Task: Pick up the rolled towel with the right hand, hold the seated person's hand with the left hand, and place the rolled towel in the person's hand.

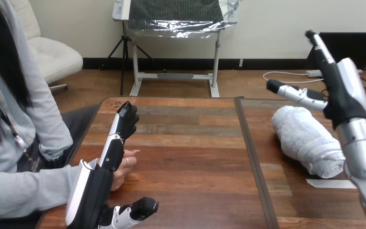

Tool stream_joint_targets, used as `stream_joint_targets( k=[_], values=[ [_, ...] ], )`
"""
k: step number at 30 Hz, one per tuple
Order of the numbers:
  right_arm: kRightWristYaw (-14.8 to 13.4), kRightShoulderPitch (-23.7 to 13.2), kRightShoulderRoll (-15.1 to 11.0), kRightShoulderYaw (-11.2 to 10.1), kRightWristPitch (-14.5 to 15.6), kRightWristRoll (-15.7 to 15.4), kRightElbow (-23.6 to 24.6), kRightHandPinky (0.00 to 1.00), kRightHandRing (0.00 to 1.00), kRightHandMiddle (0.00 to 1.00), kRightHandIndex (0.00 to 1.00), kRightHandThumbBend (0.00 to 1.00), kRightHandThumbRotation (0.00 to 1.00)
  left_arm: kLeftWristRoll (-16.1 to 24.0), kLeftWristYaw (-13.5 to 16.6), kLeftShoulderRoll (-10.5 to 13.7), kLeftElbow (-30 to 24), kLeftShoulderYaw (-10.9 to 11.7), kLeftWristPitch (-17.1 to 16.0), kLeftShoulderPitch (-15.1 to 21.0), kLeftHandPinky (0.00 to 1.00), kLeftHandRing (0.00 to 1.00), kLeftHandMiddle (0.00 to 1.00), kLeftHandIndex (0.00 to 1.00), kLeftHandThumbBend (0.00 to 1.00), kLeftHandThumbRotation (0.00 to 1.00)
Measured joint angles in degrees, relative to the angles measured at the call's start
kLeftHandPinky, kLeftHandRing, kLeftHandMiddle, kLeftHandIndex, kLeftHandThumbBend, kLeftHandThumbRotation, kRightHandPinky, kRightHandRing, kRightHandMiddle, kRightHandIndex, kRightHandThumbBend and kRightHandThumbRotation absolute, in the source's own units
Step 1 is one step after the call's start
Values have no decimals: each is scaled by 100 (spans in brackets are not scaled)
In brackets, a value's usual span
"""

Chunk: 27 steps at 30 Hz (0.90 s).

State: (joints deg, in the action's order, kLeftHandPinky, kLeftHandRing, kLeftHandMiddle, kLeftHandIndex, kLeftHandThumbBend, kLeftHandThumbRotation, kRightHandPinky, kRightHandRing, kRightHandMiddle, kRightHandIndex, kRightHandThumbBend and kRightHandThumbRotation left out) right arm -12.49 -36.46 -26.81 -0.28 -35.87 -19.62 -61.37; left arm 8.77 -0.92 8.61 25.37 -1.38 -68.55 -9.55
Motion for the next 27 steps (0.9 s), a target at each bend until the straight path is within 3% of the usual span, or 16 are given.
stream_joint_targets(
  k=[11,12,15,27],
  values=[
    [0,-441,-75,31,813,-87,-489,89,100,100,98,100,53,-44,-7,0,0,-4,-3,-1,87,96,99,100,100,83],
    [44,-617,-98,65,1221,-133,-766,88,99,100,98,100,54,-52,-15,1,0,-5,-4,-1,86,96,99,100,100,83],
    [68,-648,-97,104,1359,-164,-812,88,100,100,98,100,56,-61,-17,0,0,-6,-5,-2,87,97,99,100,100,83],
    [346,-1112,-96,360,2747,-380,-1368,88,100,100,99,100,60,-166,-57,-4,-2,-32,-12,-35,89,97,99,100,100,83]
  ],
)
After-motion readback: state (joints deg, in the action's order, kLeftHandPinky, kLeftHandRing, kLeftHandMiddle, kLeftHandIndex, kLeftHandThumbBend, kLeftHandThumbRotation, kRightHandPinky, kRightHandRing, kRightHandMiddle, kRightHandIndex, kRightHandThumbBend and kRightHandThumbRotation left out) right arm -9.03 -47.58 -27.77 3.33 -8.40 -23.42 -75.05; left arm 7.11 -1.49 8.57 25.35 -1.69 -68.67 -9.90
